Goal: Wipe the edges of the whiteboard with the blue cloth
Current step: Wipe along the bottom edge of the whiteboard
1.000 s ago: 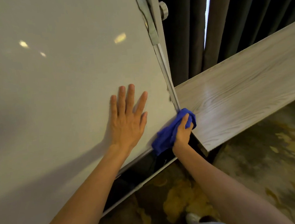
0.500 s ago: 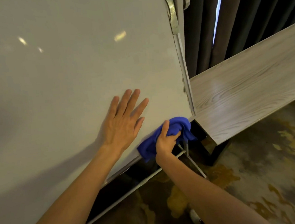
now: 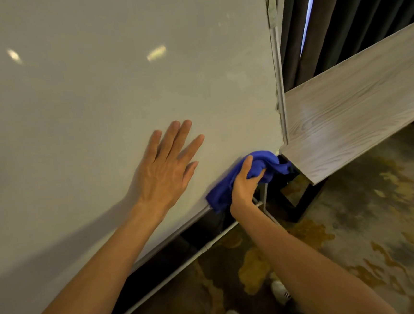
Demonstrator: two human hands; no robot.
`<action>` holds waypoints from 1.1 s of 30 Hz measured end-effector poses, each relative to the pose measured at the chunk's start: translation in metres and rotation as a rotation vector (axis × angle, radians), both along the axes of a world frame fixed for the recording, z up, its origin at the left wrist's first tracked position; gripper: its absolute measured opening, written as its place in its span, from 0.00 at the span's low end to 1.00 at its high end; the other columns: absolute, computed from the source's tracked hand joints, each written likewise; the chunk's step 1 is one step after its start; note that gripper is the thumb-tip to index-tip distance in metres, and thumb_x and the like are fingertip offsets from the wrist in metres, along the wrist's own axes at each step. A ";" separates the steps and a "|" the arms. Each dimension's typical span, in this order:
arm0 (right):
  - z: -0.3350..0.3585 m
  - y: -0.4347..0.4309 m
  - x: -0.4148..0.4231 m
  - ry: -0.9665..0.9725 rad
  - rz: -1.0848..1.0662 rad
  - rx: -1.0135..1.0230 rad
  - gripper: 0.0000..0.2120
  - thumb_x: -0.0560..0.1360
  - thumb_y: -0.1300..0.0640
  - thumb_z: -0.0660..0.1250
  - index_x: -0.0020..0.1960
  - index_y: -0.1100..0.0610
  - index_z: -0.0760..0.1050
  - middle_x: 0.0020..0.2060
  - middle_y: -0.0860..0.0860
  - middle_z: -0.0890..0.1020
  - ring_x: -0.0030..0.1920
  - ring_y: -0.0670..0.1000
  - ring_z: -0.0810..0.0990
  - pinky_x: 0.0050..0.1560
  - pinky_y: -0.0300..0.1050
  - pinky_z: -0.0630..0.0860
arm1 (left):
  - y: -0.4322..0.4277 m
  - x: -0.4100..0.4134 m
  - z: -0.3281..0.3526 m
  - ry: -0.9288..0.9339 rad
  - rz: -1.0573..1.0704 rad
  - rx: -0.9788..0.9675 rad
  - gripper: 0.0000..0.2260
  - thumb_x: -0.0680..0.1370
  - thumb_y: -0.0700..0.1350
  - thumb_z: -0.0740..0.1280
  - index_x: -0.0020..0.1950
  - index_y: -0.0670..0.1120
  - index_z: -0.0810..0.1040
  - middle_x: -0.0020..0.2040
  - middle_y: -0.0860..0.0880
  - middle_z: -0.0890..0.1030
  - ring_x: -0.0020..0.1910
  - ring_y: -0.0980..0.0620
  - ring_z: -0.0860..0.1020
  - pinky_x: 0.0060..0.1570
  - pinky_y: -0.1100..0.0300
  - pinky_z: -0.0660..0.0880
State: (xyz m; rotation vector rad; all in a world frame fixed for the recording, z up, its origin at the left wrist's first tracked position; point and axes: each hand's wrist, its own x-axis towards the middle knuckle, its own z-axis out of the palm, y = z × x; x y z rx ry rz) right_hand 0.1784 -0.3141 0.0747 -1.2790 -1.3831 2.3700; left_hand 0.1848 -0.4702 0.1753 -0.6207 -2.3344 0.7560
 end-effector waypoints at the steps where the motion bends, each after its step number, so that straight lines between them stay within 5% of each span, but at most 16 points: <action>1: -0.001 -0.010 0.006 0.001 0.006 -0.023 0.39 0.75 0.30 0.56 0.79 0.44 0.45 0.76 0.53 0.62 0.72 0.61 0.66 0.68 0.54 0.65 | -0.006 0.004 0.001 0.003 0.001 0.018 0.29 0.87 0.60 0.48 0.85 0.53 0.45 0.84 0.43 0.46 0.82 0.44 0.46 0.79 0.45 0.45; 7: -0.007 -0.071 0.042 -0.052 0.047 -0.163 0.36 0.76 0.31 0.52 0.78 0.40 0.44 0.77 0.50 0.61 0.74 0.60 0.62 0.70 0.56 0.61 | -0.044 0.029 0.010 0.020 0.055 0.031 0.29 0.86 0.62 0.46 0.85 0.55 0.44 0.84 0.42 0.48 0.82 0.40 0.51 0.79 0.42 0.46; 13: -0.005 -0.084 0.049 -0.059 0.056 -0.176 0.39 0.74 0.28 0.51 0.78 0.42 0.43 0.77 0.51 0.59 0.74 0.61 0.60 0.73 0.60 0.59 | -0.057 0.036 0.011 0.030 0.056 0.026 0.29 0.86 0.61 0.43 0.85 0.54 0.42 0.83 0.43 0.41 0.81 0.43 0.43 0.78 0.44 0.38; 20: 0.000 -0.047 0.027 -0.010 -0.002 -0.012 0.41 0.74 0.29 0.53 0.79 0.46 0.44 0.79 0.52 0.55 0.76 0.60 0.57 0.72 0.57 0.57 | -0.052 0.038 0.010 0.022 0.074 0.026 0.29 0.87 0.61 0.45 0.85 0.54 0.41 0.84 0.44 0.45 0.80 0.44 0.41 0.77 0.45 0.37; 26: -0.001 -0.082 0.048 -0.043 0.122 -0.124 0.38 0.75 0.29 0.52 0.79 0.42 0.45 0.77 0.50 0.58 0.75 0.59 0.61 0.72 0.56 0.60 | -0.052 0.039 0.011 0.050 0.116 -0.011 0.28 0.86 0.61 0.43 0.85 0.54 0.42 0.84 0.44 0.45 0.80 0.43 0.43 0.76 0.44 0.37; 33: -0.009 -0.115 0.064 -0.128 0.214 -0.110 0.40 0.75 0.29 0.51 0.79 0.45 0.41 0.77 0.54 0.58 0.74 0.63 0.61 0.70 0.60 0.61 | -0.049 0.040 0.011 0.057 0.106 -0.032 0.29 0.85 0.63 0.48 0.85 0.56 0.48 0.84 0.45 0.53 0.82 0.43 0.56 0.79 0.45 0.55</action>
